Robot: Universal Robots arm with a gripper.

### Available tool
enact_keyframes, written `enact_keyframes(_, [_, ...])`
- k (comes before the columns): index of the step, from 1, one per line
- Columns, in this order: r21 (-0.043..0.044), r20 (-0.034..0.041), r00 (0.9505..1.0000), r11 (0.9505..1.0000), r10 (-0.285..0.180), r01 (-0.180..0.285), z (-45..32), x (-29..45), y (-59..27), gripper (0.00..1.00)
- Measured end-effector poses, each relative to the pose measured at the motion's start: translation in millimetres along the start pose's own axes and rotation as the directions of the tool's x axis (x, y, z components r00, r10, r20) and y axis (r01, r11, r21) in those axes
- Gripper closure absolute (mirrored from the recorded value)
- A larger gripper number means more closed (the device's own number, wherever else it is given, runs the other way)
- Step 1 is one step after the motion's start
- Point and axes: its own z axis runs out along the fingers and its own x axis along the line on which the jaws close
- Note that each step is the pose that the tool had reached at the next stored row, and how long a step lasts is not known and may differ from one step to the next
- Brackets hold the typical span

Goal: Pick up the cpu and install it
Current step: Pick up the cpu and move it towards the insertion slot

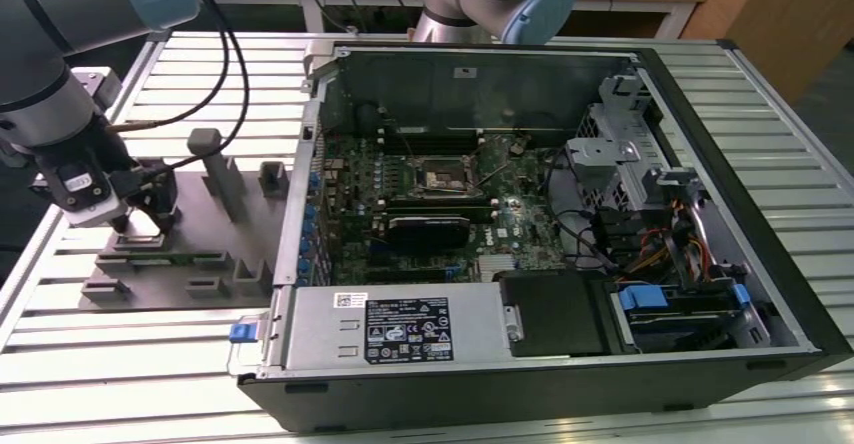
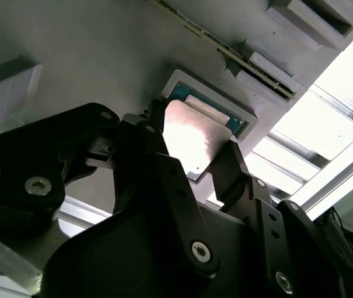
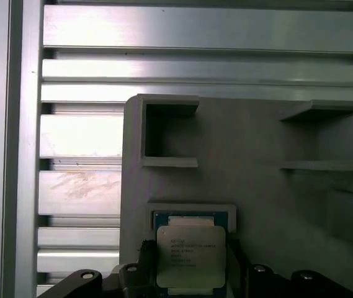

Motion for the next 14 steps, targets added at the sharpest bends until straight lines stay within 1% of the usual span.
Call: enact_keyframes(14, [0.0002, -0.0004, 1.0, 1.0, 0.0, 0.0, -32.7, -0.6, 1.2, 0.46])
